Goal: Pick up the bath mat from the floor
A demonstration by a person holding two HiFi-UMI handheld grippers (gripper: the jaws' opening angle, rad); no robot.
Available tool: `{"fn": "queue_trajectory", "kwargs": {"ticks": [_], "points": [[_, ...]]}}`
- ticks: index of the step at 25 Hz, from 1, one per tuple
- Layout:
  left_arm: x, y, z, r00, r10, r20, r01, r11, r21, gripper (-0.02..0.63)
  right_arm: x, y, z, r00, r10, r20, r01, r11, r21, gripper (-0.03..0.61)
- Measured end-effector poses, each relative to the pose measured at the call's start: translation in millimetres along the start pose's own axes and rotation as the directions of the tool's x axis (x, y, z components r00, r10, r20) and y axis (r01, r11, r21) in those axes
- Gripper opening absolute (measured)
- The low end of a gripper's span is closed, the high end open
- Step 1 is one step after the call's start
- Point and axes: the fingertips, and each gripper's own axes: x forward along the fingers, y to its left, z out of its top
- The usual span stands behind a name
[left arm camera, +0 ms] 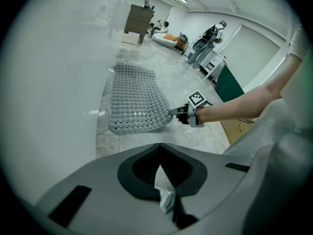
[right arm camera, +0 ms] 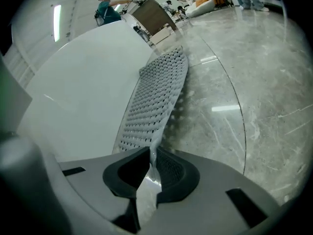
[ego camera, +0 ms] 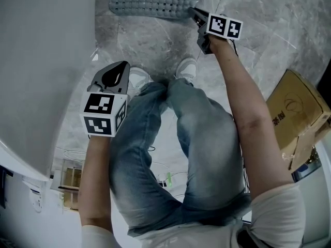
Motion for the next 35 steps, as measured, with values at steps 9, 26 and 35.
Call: {"fn": "queue_trajectory", "kwargs": {"ticks": [9, 26, 35], "points": [[-30.8, -22.1, 2.5, 1.0, 0.005, 0.017, -0.003, 0.996, -0.086, 0.015, -26.5, 61.7, 0.1, 0.996, 0.085, 0.017, -0.086, 0.996, 0.005, 0.061], [-116.3, -39.3, 12.2, 0.998, 0.069, -0.007, -0.069, 0.989, -0.131, 0.015, -103.1, 163.4, -18.6, 0.99, 0.126, -0.063, -0.126, 0.992, 0.003, 0.061], [-161.3, -65.3, 15.4, 0.997, 0.083, 0.001, -0.081, 0.982, -0.172, 0.015, -167.3, 215.8, -10.9, 0.988, 0.138, -0.069, -0.139, 0.99, -0.021, 0.056]]}}
